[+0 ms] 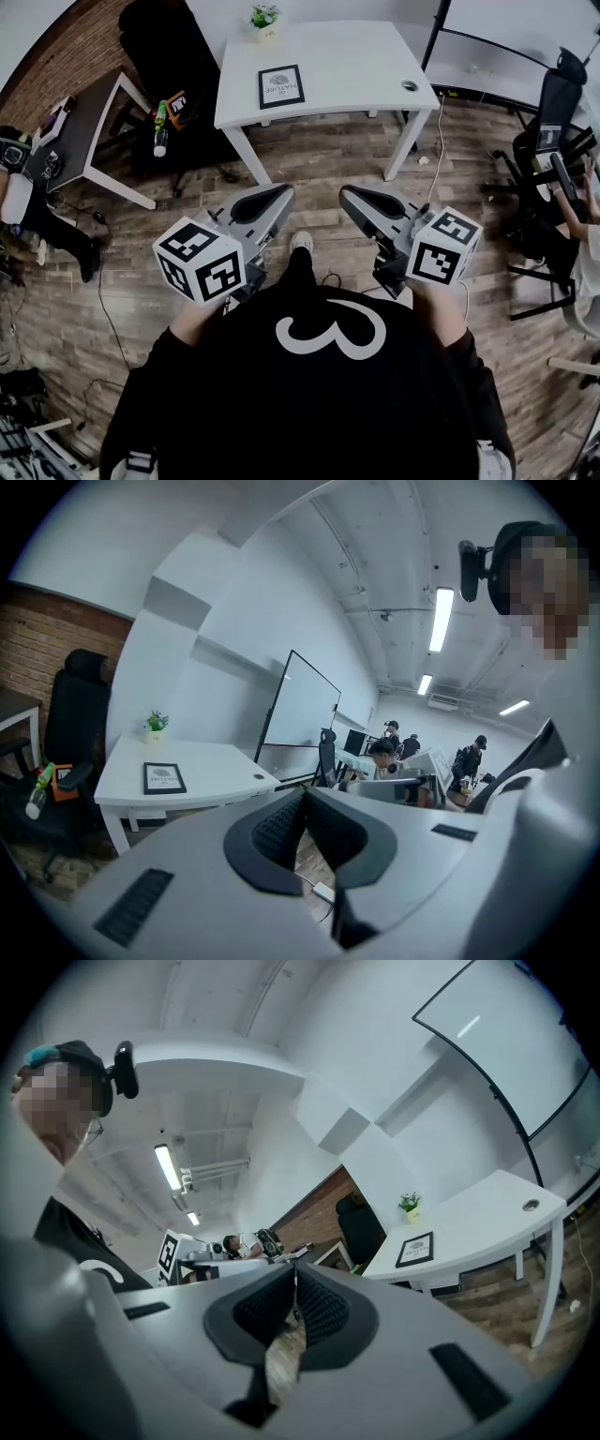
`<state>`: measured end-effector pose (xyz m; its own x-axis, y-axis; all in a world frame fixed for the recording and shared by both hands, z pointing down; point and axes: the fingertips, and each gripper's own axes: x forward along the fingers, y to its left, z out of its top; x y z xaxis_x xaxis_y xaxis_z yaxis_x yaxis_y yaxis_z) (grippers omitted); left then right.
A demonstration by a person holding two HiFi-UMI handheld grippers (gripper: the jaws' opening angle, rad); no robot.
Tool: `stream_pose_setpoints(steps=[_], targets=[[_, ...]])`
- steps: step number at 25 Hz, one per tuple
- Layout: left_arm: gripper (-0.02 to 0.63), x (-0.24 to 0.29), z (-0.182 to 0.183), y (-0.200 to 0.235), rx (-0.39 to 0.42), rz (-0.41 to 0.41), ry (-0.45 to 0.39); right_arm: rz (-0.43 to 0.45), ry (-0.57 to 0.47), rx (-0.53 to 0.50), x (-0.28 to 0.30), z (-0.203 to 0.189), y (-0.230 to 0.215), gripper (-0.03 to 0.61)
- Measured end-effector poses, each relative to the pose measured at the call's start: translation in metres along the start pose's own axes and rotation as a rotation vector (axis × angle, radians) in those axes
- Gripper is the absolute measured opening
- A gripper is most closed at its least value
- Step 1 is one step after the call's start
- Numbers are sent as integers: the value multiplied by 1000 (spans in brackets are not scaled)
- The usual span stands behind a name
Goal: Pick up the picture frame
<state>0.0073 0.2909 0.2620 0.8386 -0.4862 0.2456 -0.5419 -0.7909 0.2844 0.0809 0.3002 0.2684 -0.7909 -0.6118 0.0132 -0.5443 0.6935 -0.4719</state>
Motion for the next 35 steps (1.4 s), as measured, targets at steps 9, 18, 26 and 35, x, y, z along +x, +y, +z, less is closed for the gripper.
stream_pose_setpoints(steps=[9,18,26,35], targets=[[17,16,7,42,-33,4,2,-25,34,1,30,9,-31,25],[17,54,17,99,-60,-21,40,-55,60,37,74,20,-83,25],[17,94,50,176,-87,-52,77,-90,64,80,138,54,-144,25],[17,118,63,246,-137,-59,79,-104,88,88,195,68,-188,26]])
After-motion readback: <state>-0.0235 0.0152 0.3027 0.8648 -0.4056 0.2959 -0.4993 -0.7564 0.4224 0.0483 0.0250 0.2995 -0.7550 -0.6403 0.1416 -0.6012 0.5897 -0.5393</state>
